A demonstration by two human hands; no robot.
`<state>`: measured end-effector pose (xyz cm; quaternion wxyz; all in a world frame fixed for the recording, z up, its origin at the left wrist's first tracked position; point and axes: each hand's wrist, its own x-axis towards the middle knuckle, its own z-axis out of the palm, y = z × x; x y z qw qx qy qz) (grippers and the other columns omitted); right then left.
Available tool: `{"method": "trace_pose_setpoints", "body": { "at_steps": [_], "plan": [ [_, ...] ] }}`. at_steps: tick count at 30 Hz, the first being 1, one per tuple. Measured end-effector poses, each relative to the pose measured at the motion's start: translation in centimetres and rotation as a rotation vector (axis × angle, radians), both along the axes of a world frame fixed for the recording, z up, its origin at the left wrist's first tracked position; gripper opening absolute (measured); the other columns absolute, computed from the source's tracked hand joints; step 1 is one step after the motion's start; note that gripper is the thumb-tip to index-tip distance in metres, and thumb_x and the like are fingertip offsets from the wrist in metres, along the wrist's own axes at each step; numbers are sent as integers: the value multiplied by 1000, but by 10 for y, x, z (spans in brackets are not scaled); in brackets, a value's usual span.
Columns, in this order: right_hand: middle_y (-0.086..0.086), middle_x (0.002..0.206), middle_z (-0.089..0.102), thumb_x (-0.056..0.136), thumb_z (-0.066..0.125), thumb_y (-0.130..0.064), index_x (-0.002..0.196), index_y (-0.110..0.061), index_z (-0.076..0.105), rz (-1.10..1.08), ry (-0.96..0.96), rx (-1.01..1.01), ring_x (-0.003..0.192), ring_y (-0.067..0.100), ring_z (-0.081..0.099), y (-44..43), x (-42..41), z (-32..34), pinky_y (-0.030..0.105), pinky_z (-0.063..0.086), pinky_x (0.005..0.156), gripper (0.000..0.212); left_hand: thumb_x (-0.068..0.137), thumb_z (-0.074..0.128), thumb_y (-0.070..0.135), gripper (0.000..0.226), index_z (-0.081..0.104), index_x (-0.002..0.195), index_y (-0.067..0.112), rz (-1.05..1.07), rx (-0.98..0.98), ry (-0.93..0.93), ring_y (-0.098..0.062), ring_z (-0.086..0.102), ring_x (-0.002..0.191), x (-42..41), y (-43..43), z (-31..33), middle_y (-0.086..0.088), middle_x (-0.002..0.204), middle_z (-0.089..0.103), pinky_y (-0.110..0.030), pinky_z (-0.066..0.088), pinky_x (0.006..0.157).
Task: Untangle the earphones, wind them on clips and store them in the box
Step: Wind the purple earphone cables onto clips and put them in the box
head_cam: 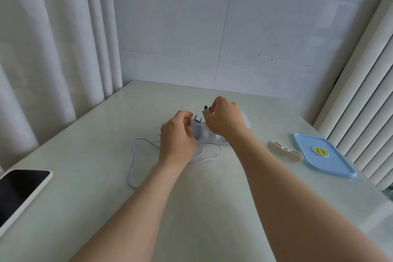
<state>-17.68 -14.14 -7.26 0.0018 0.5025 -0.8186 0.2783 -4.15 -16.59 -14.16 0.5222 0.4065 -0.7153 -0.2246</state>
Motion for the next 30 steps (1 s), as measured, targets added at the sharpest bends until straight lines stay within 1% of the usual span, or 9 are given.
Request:
{"method": "trace_pose_setpoints", "body": {
  "at_steps": [5, 8, 11, 14, 17, 21, 23, 26, 30],
  "plan": [
    [9, 97, 70, 98, 44, -25, 98, -16, 71, 120, -8, 24, 92, 34, 58, -4, 5, -5, 35, 45, 71, 29, 93, 52, -7, 37, 72, 118, 11, 18, -5, 11, -21, 70, 99, -2, 1, 1, -2, 106, 77, -20, 47, 83],
    [7, 95, 59, 104, 37, -26, 88, -15, 58, 186, 164, 115, 86, 33, 53, 2, 19, -6, 38, 44, 73, 28, 93, 56, -3, 30, 74, 112, 11, 7, -14, 15, -23, 72, 93, -2, 2, 2, -2, 100, 78, -31, 53, 81],
    [7, 97, 36, 106, 34, -19, 73, -18, 33, 202, 220, 123, 67, 27, 44, 11, 30, -11, 35, 30, 60, 33, 88, 57, -4, 31, 74, 110, 11, -13, -6, 17, -23, 73, 91, -1, 4, 4, -2, 98, 79, -33, 55, 80],
    [5, 100, 49, 107, 26, -35, 92, -17, 46, 175, 303, 123, 90, 30, 57, 10, 24, -20, 42, 36, 81, 31, 86, 54, -7, 35, 73, 109, 13, -35, -17, 5, -26, 71, 93, -2, 3, 1, -2, 101, 77, -39, 57, 82],
    [2, 110, 63, 105, 24, -50, 98, -19, 50, 138, 301, 65, 113, 31, 52, 16, 21, -27, 50, 30, 109, 41, 86, 54, -8, 43, 66, 122, 13, -21, -55, -29, -28, 66, 102, -3, 7, 3, -7, 117, 66, -36, 53, 88],
    [3, 116, 61, 88, 8, -43, 113, -16, 59, 203, 379, -98, 114, 30, 51, 41, 17, -32, 42, 34, 103, 63, 86, 54, -2, 35, 61, 118, 11, 27, -238, -66, -32, 57, 103, 0, 19, 10, -8, 118, 56, -39, 47, 89],
    [4, 111, 58, 82, 14, -32, 114, -16, 60, 210, 418, -197, 102, 30, 50, 57, 7, -31, 38, 38, 87, 58, 85, 59, -4, 27, 61, 105, 14, 8, -309, -88, -30, 57, 95, -1, 24, 13, -2, 106, 55, -41, 48, 83],
    [7, 89, 59, 86, 41, -9, 93, -13, 56, 115, 408, -227, 78, 32, 51, 85, -13, -28, 36, 29, 68, 17, 86, 62, -4, 20, 63, 97, 13, -119, -351, -137, -24, 59, 89, -8, 35, 12, 1, 97, 58, -37, 51, 80],
    [8, 98, 61, 86, 54, -11, 94, -16, 55, -193, 449, 48, 92, 33, 55, 112, -47, -36, 40, 33, 78, 9, 84, 63, 2, 13, 67, 89, 14, -296, -386, -281, -19, 58, 84, -22, 50, 5, 3, 89, 62, -39, 53, 80]
  ]
}}
